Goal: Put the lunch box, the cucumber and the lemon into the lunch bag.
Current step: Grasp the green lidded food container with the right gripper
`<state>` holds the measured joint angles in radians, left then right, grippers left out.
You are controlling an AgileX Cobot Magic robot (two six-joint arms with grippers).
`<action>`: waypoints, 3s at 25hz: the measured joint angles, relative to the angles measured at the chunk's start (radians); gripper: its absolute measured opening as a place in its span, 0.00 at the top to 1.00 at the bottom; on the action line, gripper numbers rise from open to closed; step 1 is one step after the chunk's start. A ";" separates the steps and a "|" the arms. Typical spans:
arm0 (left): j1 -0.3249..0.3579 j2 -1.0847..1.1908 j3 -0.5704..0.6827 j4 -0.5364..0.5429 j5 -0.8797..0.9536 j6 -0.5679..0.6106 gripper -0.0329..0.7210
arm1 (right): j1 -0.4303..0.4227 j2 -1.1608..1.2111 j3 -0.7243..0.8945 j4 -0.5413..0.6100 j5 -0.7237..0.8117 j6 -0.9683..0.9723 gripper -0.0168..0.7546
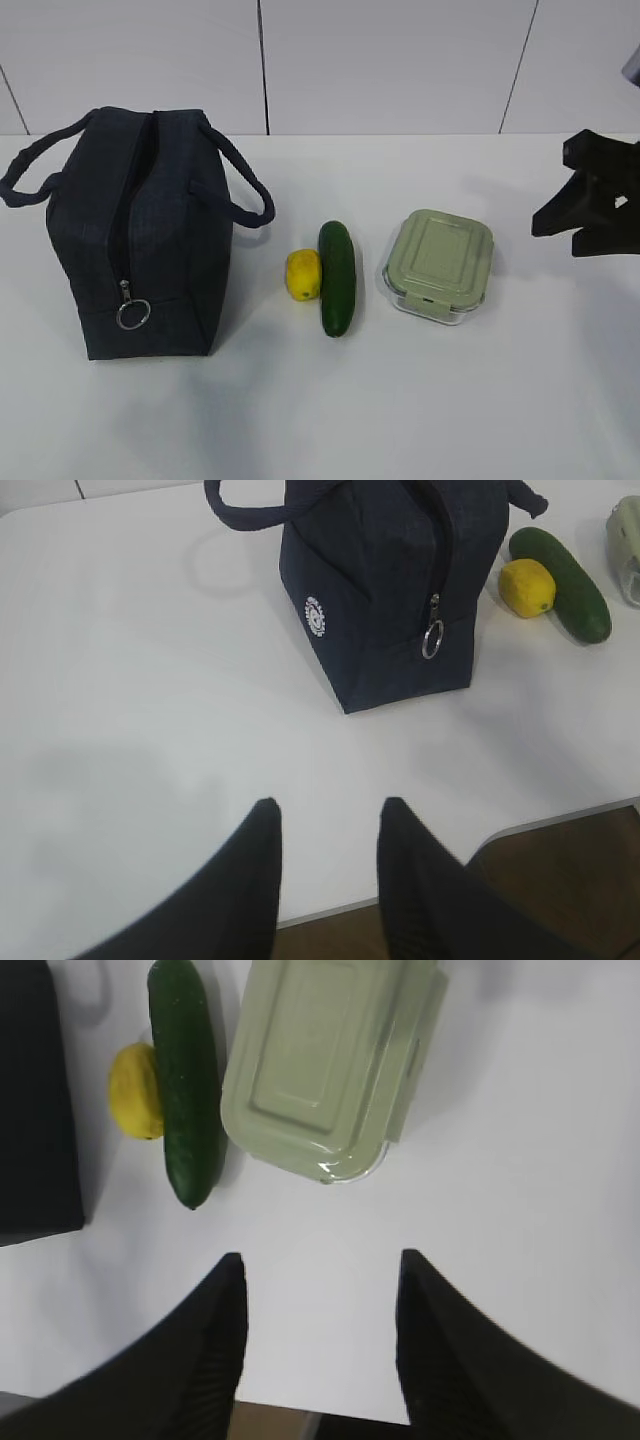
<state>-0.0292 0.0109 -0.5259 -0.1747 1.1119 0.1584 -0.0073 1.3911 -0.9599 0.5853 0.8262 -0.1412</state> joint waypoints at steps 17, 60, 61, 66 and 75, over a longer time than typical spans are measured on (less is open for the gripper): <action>0.000 0.000 0.000 0.000 0.000 0.000 0.64 | -0.221 0.226 -0.006 0.514 0.217 -0.484 0.51; 0.000 0.000 0.000 -0.002 0.000 0.000 0.64 | -0.327 0.554 -0.017 0.802 0.216 -0.854 0.22; 0.000 0.000 0.000 -0.002 0.000 0.000 0.64 | -0.327 0.562 -0.017 0.810 0.216 -0.857 0.22; 0.000 0.000 0.000 -0.002 0.000 0.000 0.64 | -0.310 0.603 -0.019 0.832 0.220 -0.873 0.22; 0.000 0.000 0.000 -0.002 0.000 0.000 0.64 | -0.285 0.676 -0.028 0.914 0.209 -0.930 0.22</action>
<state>-0.0292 0.0109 -0.5259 -0.1768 1.1119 0.1584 -0.2921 2.0669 -0.9879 1.4997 1.0354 -1.0709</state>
